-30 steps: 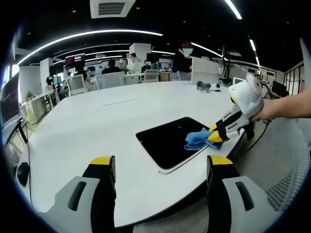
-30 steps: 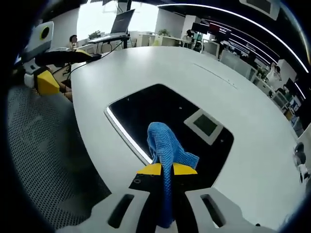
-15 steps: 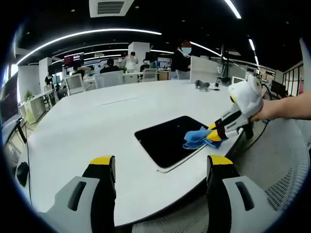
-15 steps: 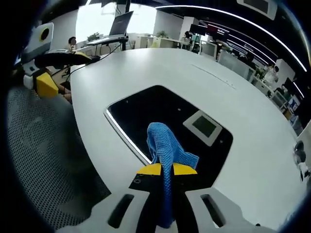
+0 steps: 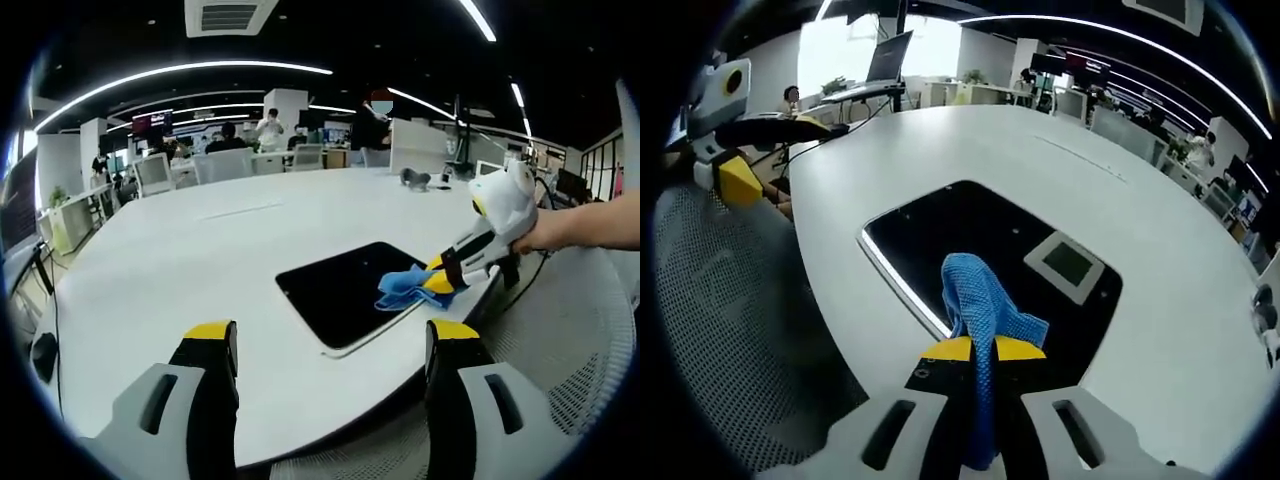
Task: Wipe the mirror surface with the cleaning cloth until all visible marks leave the cleaned area.
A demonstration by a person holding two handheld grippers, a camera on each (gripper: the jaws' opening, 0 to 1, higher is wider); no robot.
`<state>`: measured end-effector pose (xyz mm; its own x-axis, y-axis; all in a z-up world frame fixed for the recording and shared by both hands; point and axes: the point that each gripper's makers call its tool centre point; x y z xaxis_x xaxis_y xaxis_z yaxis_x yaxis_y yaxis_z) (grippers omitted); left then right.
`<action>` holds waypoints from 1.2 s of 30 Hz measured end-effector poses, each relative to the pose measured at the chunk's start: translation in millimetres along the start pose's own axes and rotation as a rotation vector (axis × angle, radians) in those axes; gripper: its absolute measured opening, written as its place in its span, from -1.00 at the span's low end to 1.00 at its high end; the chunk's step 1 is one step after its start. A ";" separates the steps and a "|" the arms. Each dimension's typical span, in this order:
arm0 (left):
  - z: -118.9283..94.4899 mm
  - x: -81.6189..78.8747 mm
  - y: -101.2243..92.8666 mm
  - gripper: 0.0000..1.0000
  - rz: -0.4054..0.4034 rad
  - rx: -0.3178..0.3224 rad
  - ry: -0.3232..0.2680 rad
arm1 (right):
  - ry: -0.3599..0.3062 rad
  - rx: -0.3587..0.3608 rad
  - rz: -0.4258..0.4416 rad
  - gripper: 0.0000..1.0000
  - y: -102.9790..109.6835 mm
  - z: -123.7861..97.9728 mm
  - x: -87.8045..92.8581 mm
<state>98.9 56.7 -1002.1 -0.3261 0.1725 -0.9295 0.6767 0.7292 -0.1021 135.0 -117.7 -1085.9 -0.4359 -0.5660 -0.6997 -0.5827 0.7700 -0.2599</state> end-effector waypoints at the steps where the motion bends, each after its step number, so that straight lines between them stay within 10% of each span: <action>1: 0.0 0.0 -0.1 0.49 0.000 0.000 0.000 | -0.001 -0.001 0.001 -1.00 -0.2 0.1 0.1; 36: -0.1 0.3 -0.5 0.48 0.001 -0.006 0.004 | 0.067 0.091 0.058 -1.00 -38.4 -13.8 27.6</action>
<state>98.4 56.5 -1002.3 -0.3282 0.1762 -0.9280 0.6729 0.7331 -0.0987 135.9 -166.9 -1086.0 -0.5138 -0.5364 -0.6696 -0.4924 0.8235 -0.2818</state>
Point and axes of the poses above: the point that each gripper's makers call its tool centre point, and the gripper's own axes: z roughly forward along the fingers, y roughly to its left, x roughly out of its underside, and after that the axes turned 11 degrees about x, right-handed
